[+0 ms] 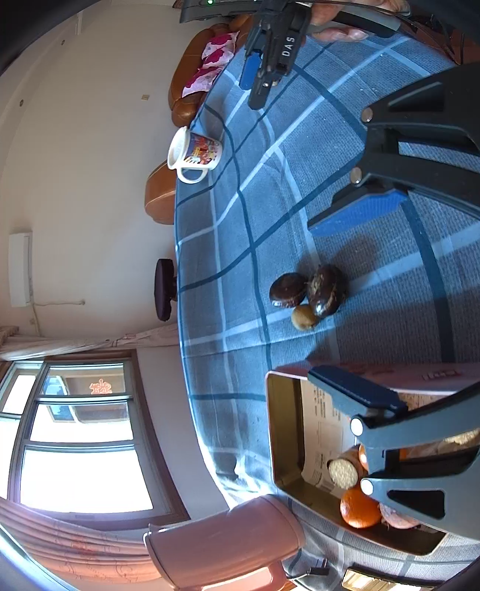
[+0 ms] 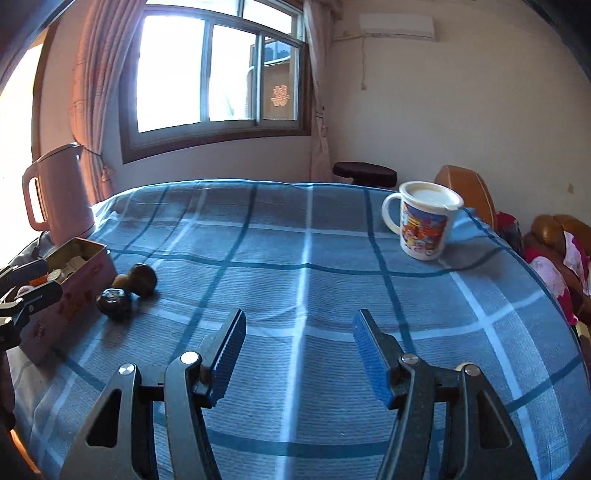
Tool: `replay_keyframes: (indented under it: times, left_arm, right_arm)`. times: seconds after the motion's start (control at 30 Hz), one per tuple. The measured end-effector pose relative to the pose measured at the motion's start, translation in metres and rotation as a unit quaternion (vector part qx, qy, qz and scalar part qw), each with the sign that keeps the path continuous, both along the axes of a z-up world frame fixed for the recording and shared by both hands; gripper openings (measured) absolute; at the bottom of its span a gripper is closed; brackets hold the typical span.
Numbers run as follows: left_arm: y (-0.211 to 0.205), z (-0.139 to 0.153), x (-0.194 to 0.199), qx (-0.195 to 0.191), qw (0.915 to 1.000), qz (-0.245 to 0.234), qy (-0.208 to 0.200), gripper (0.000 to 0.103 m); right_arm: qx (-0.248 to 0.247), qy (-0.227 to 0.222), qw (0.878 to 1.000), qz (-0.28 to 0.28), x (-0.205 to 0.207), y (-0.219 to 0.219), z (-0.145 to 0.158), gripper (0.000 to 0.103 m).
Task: Organize fruits
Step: 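Move the left tool to the purple-brown fruit while the right tool approaches the small yellow fruit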
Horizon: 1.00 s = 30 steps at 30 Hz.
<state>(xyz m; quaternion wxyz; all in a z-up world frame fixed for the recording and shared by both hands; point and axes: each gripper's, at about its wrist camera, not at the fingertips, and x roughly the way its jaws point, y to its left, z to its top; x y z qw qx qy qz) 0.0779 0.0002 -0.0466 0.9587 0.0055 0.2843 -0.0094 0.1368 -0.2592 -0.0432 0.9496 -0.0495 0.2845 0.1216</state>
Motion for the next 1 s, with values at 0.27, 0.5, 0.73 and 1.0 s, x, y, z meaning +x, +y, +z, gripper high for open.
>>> replay_keyframes:
  times: [0.27, 0.5, 0.73, 1.0]
  left_arm:
    - [-0.014, -0.018, 0.038, -0.005, 0.9977, -0.015, 0.066, 0.074]
    - [-0.014, -0.025, 0.052, -0.013, 0.9956, -0.018, 0.091, 0.067]
    - [-0.013, -0.024, 0.052, -0.008, 0.9957, -0.013, 0.091, 0.061]
    - [-0.015, -0.025, 0.052, 0.004, 0.9954, -0.018, 0.094, 0.061]
  right_arm:
    - [0.029, 0.055, 0.994, -0.085, 0.024, -0.081, -0.010, 0.062]
    - [0.040, 0.105, 0.990, -0.080, 0.042, -0.092, -0.022, 0.053]
    - [0.022, 0.126, 0.986, -0.107, 0.048, -0.098, -0.028, 0.052]
    - [0.023, 0.152, 0.983, -0.099, 0.056, -0.098, -0.035, 0.036]
